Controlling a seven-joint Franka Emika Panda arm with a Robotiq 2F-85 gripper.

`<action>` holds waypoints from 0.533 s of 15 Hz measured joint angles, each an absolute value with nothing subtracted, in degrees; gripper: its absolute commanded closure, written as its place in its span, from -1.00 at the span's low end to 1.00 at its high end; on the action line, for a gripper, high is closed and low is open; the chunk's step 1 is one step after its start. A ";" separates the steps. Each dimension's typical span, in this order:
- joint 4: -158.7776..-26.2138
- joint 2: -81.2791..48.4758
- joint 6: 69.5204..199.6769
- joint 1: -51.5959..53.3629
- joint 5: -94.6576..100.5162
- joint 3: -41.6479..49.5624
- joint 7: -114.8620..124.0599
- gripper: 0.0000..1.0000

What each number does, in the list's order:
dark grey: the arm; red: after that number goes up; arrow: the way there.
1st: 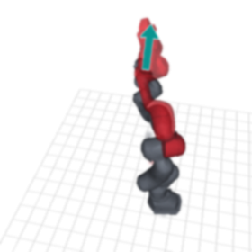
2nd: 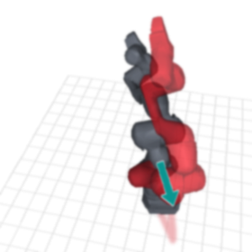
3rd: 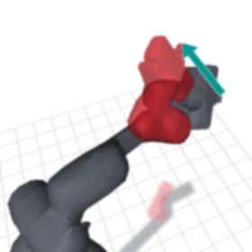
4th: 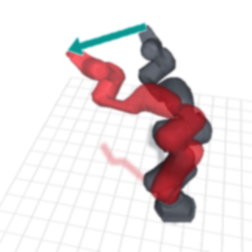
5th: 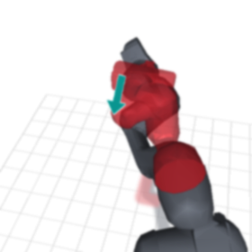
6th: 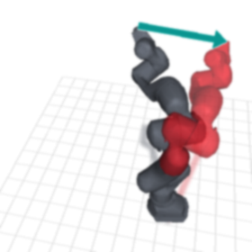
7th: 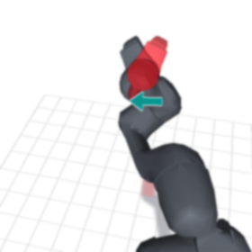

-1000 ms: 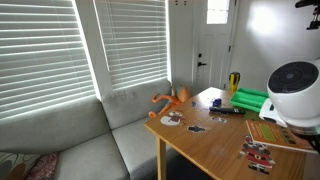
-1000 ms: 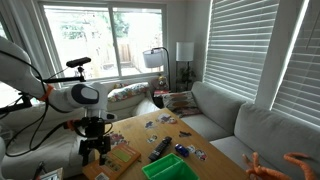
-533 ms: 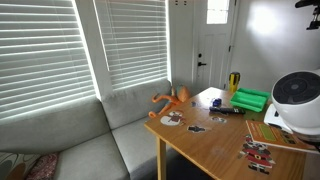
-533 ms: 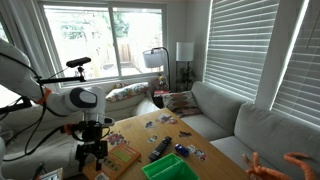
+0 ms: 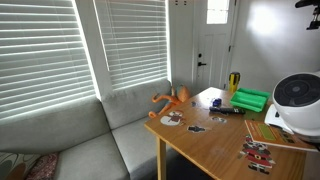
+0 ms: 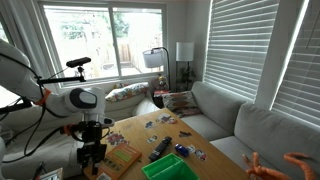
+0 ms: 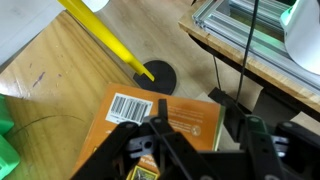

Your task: Slide the book a little downwards on the table, pick up the book and flip it over

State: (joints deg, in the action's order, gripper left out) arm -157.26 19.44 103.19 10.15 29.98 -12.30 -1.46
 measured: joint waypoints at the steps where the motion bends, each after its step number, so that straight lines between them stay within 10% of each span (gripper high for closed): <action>1: -157.20 19.47 103.12 10.15 30.23 -12.31 -1.44 0.58; 4: -156.88 19.70 102.76 10.14 30.87 -12.30 -1.43 0.96; 8: -156.18 20.18 102.02 10.14 30.92 -12.29 -1.43 0.95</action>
State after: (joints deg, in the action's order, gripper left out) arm -156.18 20.18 102.02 10.14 30.92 -12.29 -1.43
